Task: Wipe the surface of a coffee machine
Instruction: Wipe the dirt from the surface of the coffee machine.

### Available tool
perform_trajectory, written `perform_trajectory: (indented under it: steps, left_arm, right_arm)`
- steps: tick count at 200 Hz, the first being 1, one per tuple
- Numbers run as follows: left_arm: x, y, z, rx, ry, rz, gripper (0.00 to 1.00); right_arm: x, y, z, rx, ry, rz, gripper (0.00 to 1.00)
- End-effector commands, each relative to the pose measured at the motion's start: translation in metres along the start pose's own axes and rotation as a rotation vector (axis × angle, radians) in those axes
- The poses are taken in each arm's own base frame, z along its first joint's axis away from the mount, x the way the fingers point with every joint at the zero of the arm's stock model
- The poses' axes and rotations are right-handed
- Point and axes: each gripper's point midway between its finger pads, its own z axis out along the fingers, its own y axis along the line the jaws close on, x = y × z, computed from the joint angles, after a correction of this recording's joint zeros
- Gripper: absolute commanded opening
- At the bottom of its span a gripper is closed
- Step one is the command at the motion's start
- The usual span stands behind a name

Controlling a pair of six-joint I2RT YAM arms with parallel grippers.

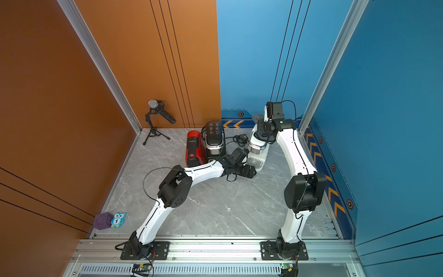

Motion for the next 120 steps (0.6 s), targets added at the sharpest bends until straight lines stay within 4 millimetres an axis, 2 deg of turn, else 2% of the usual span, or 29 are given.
perform_trajectory:
  steps: [1, 24, 55, 100, 106, 110, 120]
  left_arm:
    - [-0.004, 0.006, 0.003, -0.026, -0.015, -0.029, 0.9]
    - [0.001, 0.007, 0.003, -0.031, -0.005, -0.034, 0.9]
    - [0.011, -0.004, 0.005, -0.007, 0.018, -0.03, 0.9]
    - [0.02, -0.016, 0.007, 0.006, 0.034, -0.011, 0.9]
    - [0.021, -0.016, 0.007, 0.008, 0.036, -0.012, 0.9]
    - [0.021, -0.016, 0.006, 0.008, 0.036, -0.013, 0.9]
    - [0.022, -0.016, 0.006, 0.007, 0.039, -0.011, 0.9]
  right_arm:
    - [0.044, 0.016, 0.015, -0.005, 0.152, -0.067, 0.15]
    - [0.047, 0.0, 0.025, 0.034, 0.169, -0.041, 0.15]
    - [0.033, -0.024, 0.037, 0.014, 0.155, 0.06, 0.15]
    - [0.015, -0.031, 0.06, -0.03, 0.139, 0.136, 0.16]
    - [0.009, -0.031, 0.057, -0.029, 0.123, 0.139, 0.16]
    - [0.016, -0.033, 0.07, -0.025, 0.146, 0.144, 0.16]
    - [0.014, -0.034, 0.076, -0.039, 0.147, 0.16, 0.16]
